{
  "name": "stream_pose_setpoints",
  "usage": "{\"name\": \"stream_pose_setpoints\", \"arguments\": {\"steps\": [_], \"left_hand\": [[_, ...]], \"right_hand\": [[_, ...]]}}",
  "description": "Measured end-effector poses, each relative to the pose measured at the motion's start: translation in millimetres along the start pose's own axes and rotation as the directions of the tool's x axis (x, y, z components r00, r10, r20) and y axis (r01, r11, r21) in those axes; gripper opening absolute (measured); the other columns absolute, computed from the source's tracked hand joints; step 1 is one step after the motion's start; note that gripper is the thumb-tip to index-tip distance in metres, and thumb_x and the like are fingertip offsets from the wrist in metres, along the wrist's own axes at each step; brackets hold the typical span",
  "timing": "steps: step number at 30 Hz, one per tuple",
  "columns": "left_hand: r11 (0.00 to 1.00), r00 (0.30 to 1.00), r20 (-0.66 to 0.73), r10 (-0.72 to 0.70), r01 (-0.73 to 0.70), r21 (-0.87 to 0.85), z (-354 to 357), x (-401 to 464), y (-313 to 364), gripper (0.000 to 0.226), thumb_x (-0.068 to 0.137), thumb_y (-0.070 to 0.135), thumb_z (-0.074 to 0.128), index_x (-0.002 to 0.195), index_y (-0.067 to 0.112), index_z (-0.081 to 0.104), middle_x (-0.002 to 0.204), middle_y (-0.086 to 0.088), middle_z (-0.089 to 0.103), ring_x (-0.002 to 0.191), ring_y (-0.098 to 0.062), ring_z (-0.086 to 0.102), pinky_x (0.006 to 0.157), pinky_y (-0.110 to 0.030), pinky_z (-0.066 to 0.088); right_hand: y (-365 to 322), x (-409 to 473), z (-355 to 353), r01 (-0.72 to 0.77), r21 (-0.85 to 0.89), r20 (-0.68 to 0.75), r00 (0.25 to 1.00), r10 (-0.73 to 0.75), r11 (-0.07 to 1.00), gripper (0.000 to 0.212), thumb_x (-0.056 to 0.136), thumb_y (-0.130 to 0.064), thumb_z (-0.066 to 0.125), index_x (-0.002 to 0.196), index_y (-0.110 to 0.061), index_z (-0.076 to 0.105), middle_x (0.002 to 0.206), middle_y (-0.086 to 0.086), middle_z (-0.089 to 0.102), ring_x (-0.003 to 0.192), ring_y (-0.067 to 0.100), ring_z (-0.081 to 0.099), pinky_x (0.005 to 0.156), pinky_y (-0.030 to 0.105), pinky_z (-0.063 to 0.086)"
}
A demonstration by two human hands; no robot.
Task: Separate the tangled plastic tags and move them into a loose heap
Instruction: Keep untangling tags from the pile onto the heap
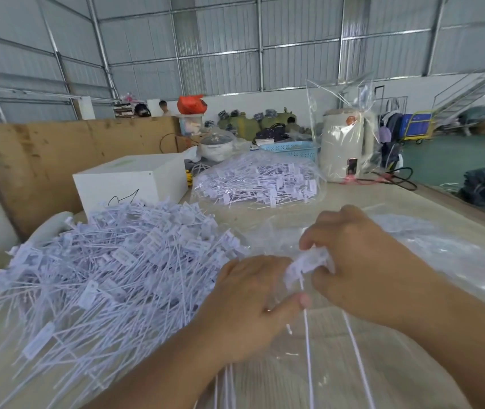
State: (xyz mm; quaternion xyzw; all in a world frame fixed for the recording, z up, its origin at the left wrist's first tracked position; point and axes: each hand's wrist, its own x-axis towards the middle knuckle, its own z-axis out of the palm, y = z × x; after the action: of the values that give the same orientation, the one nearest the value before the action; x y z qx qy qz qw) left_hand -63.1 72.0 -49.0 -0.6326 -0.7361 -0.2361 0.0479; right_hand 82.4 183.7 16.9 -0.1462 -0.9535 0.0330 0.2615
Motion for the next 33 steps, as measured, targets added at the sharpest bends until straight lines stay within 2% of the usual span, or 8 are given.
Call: {"name": "stream_pose_setpoints", "arguments": {"steps": [4,6,10,15,18,21,26,33], "left_hand": [[0.946,0.996,-0.081,-0.033,0.005,-0.324,-5.6,-2.1,2.7,0.071,0.088,0.072,0.011,0.110,0.030,0.063,0.115,0.016,0.063,0.114,0.004,0.051,0.103,-0.018,0.031],[0.843,0.972,-0.191,-0.140,0.015,-0.538,-14.1,-4.2,9.2,0.064,0.085,0.081,0.018,0.106,0.042,0.065,0.106,0.030,0.065,0.105,0.013,0.056,0.086,-0.002,0.036],[0.700,0.961,-0.227,-0.157,-0.054,-0.712,-28.5,-10.3,16.4,0.058,0.078,0.085,0.035,0.095,0.042,0.071,0.094,0.019,0.072,0.090,0.005,0.066,0.075,-0.005,0.044],[0.566,0.950,-0.224,-0.216,-0.065,-0.822,-40.6,-10.0,26.2,0.009,0.080,0.024,0.063,0.085,0.022,0.071,0.055,-0.003,0.063,0.048,-0.010,0.057,0.050,-0.016,0.045],[0.533,0.934,-0.234,-0.268,-0.059,-0.844,-46.7,-10.4,23.9,0.014,0.079,0.014,0.068,0.079,0.027,0.071,0.053,-0.004,0.063,0.046,-0.013,0.051,0.045,-0.019,0.040],[0.528,0.911,-0.271,-0.312,-0.071,-0.846,-57.7,-11.7,17.0,0.013,0.075,0.016,0.071,0.077,0.029,0.071,0.053,-0.004,0.062,0.049,-0.019,0.052,0.045,-0.024,0.042],[0.499,0.956,-0.033,-0.290,0.122,-0.858,-63.8,-12.8,7.0,0.009,0.070,0.027,0.069,0.062,0.027,0.064,0.048,-0.008,0.060,0.042,-0.021,0.046,0.040,-0.021,0.037],[0.081,0.939,0.342,0.044,0.337,-0.938,-65.3,-17.9,-4.0,0.025,0.061,0.034,0.087,0.064,0.022,0.065,0.048,-0.006,0.060,0.029,-0.004,0.040,0.037,-0.012,0.026]], "right_hand": [[0.0,-1.6,-14.3,0.068,0.102,-0.188,0.981,-0.047,0.992,0.013,0.078,-0.021,0.062,0.086,-0.022,0.072,0.077,-0.006,0.051,0.083,0.017,0.044,0.074,0.031,0.038],[-3.5,-3.7,-13.2,0.126,0.134,-0.145,0.984,-0.106,0.983,0.008,0.082,-0.019,0.062,0.086,-0.023,0.068,0.078,-0.007,0.050,0.082,0.014,0.045,0.074,0.030,0.039],[-10.4,-5.5,-4.4,0.179,0.212,-0.054,0.984,-0.171,0.961,0.004,0.082,-0.022,0.053,0.081,-0.019,0.057,0.080,-0.007,0.049,0.073,0.011,0.049,0.067,0.036,0.043],[-15.2,-4.0,4.9,0.195,0.320,-0.039,0.980,-0.193,0.927,0.009,0.083,-0.015,0.061,0.079,-0.023,0.060,0.076,-0.008,0.048,0.071,0.009,0.051,0.064,0.027,0.042],[-10.9,-4.1,5.4,0.120,0.479,0.009,0.990,-0.142,0.869,0.004,0.084,-0.029,0.069,0.083,-0.026,0.067,0.077,-0.005,0.055,0.074,0.009,0.056,0.066,0.026,0.043],[-1.6,-3.6,3.6,-0.005,0.584,0.146,0.984,-0.099,0.811,0.037,0.087,-0.054,0.056,0.082,-0.017,0.061,0.068,0.000,0.050,0.063,0.018,0.050,0.060,0.038,0.039],[-3.6,-5.3,0.5,0.028,0.555,0.092,0.991,-0.095,0.831,0.045,0.087,-0.051,0.064,0.066,-0.011,0.058,0.052,-0.004,0.040,0.046,0.005,0.037,0.046,0.021,0.027],[-9.5,-8.3,-13.4,-0.012,0.620,0.201,0.969,-0.143,0.785,0.042,0.080,-0.048,0.066,0.064,-0.010,0.057,0.054,-0.002,0.040,0.048,0.011,0.037,0.048,0.023,0.030]]}}
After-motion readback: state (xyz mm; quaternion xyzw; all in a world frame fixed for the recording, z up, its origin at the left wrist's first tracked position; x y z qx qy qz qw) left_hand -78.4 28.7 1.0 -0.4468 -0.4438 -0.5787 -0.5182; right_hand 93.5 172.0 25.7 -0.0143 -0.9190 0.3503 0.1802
